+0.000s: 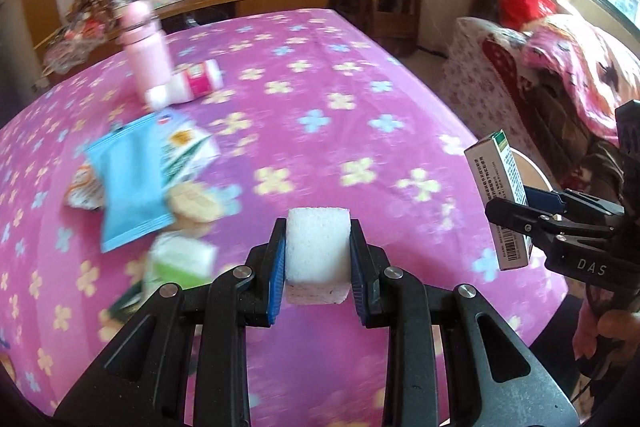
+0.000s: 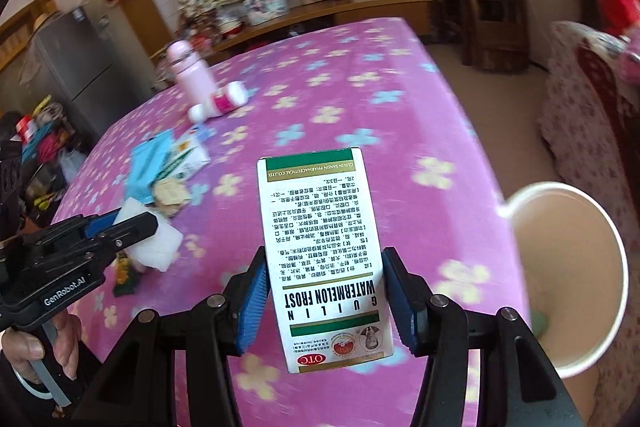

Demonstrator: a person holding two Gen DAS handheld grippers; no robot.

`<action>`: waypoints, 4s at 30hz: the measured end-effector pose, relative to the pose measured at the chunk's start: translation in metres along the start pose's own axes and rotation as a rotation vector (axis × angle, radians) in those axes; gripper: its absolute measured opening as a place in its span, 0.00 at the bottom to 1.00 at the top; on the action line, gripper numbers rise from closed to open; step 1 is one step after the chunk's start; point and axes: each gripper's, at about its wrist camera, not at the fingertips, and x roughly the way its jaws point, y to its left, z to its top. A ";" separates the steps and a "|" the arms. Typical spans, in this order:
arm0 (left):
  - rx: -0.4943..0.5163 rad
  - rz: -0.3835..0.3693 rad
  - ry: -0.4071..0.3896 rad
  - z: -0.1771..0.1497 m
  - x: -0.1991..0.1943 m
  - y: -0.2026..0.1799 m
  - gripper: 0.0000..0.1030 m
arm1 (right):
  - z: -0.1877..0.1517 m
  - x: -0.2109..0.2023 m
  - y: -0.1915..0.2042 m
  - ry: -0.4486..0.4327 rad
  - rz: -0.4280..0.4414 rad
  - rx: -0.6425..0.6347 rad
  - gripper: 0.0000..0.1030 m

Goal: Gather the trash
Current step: 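Carry box and cube to the bin and open both grippers, then grasp the green snack packet with the left gripper while the right gripper grasps the white-green packet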

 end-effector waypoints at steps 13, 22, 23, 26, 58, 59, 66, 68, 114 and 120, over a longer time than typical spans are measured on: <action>0.024 -0.354 0.096 0.049 0.065 -0.140 0.25 | -0.027 -0.038 -0.152 0.023 -0.239 0.251 0.51; -0.059 -0.513 0.168 0.067 0.106 -0.190 0.39 | -0.041 -0.039 -0.221 0.024 -0.404 0.403 0.66; -0.071 -0.520 0.175 0.066 0.108 -0.190 0.49 | -0.042 -0.040 -0.220 0.012 -0.402 0.408 0.71; -0.081 -0.535 0.159 0.064 0.107 -0.189 0.56 | -0.042 -0.041 -0.220 0.007 -0.395 0.404 0.71; -0.064 -0.033 0.010 0.006 0.043 -0.043 0.56 | -0.013 0.014 -0.054 0.059 -0.206 0.143 0.71; -0.070 -0.028 0.012 0.002 0.041 -0.036 0.56 | -0.012 0.017 -0.046 0.061 -0.193 0.133 0.71; -0.118 0.007 0.046 -0.023 0.023 0.009 0.56 | -0.011 0.041 0.010 0.099 -0.108 0.052 0.72; -0.138 0.023 0.058 -0.032 0.017 0.027 0.56 | -0.011 0.048 0.022 0.115 -0.090 0.032 0.72; -0.340 0.212 0.153 -0.093 0.007 0.226 0.26 | 0.000 0.145 0.224 0.259 0.132 -0.181 0.72; -0.380 0.217 0.134 -0.099 -0.002 0.234 0.26 | 0.003 0.167 0.260 0.219 0.083 -0.207 0.79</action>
